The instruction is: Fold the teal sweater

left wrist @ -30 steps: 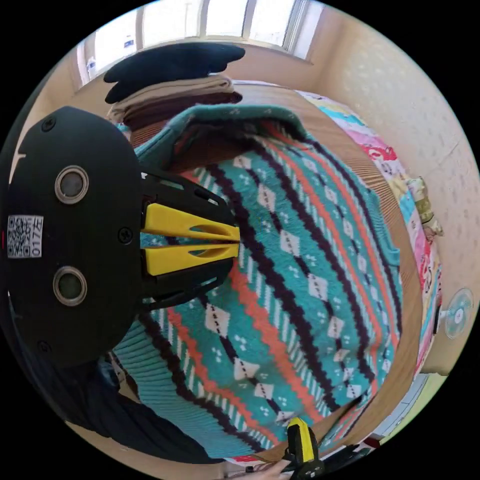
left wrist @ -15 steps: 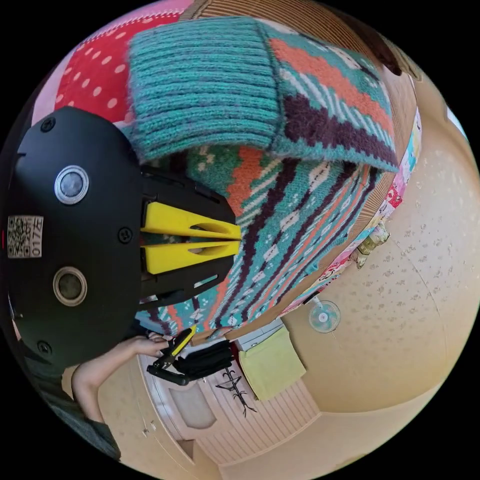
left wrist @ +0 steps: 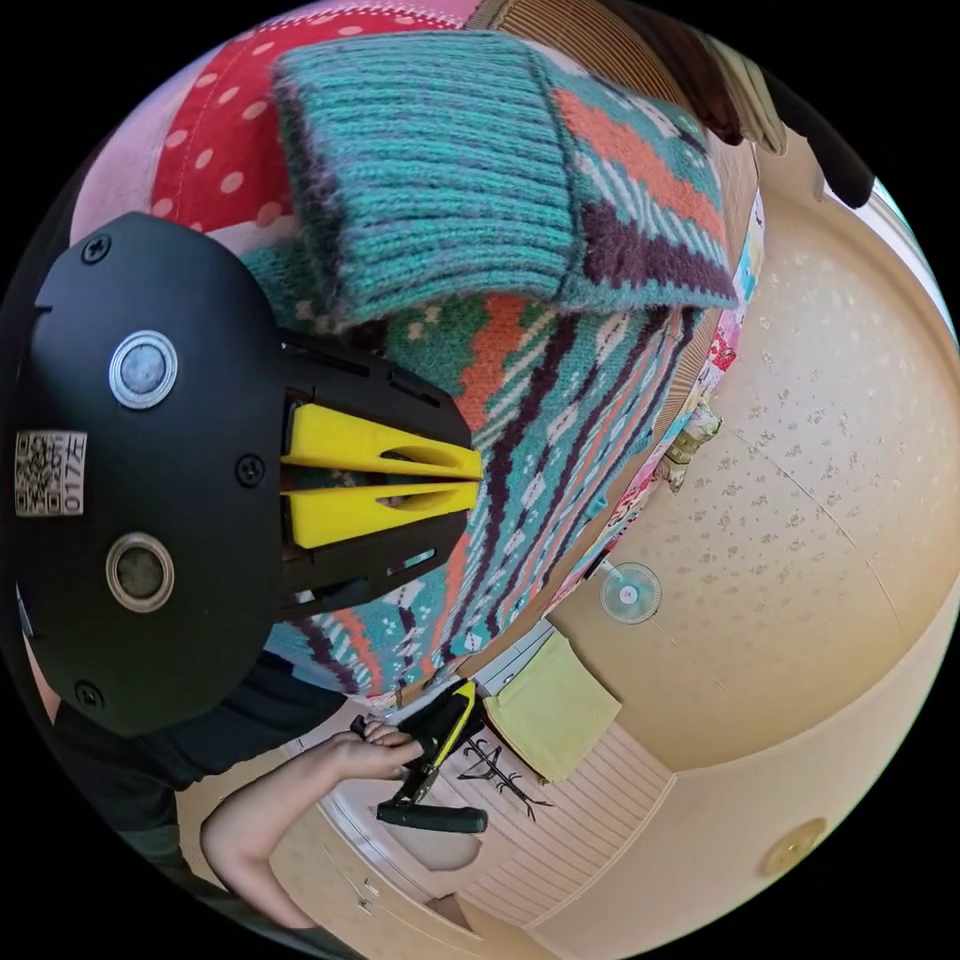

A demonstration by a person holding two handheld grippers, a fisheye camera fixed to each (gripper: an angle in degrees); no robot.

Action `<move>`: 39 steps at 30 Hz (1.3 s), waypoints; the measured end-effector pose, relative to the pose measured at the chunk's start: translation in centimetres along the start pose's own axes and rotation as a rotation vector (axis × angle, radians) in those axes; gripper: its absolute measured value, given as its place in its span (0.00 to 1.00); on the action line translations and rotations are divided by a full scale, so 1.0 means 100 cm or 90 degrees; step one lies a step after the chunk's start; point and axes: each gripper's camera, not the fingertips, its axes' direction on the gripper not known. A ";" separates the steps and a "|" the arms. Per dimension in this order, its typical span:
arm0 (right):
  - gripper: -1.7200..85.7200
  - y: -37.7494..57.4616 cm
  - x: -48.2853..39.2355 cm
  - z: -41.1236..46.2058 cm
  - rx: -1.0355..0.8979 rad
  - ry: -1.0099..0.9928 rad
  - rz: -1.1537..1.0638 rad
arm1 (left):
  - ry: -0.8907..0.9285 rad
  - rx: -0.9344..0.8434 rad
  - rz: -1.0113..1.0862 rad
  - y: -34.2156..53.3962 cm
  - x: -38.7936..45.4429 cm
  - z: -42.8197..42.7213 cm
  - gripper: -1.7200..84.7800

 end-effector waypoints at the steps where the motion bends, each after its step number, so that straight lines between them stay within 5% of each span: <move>1: 0.02 -0.005 0.000 0.017 -0.027 -0.012 0.002 | 0.000 -0.001 0.001 -0.001 -0.003 -0.002 0.01; 13: 0.02 0.063 0.100 0.095 -0.009 -0.350 0.163 | 0.000 0.017 0.003 -0.008 -0.020 -0.020 0.01; 18: 0.02 0.073 0.101 0.092 -0.001 -0.307 0.143 | -0.044 0.003 0.004 -0.013 -0.011 -0.031 0.01; 22: 0.02 0.079 0.095 0.090 0.001 -0.257 0.118 | -0.205 -0.044 0.034 -0.028 0.028 -0.056 0.04; 28: 0.02 0.085 0.088 0.089 -0.004 -0.201 0.091 | -0.304 0.134 -0.090 -0.043 0.028 -0.140 0.21; 32: 0.03 0.089 0.091 0.090 -0.006 -0.198 0.090 | -0.371 -0.041 -0.115 -0.073 -0.008 -0.114 0.23; 34: 0.03 0.092 0.093 0.091 -0.008 -0.199 0.091 | -0.314 -0.126 -0.124 -0.077 -0.026 -0.093 0.24; 39: 0.03 0.096 0.096 0.091 -0.012 -0.198 0.092 | -0.379 -0.144 -0.103 -0.081 -0.019 -0.097 0.15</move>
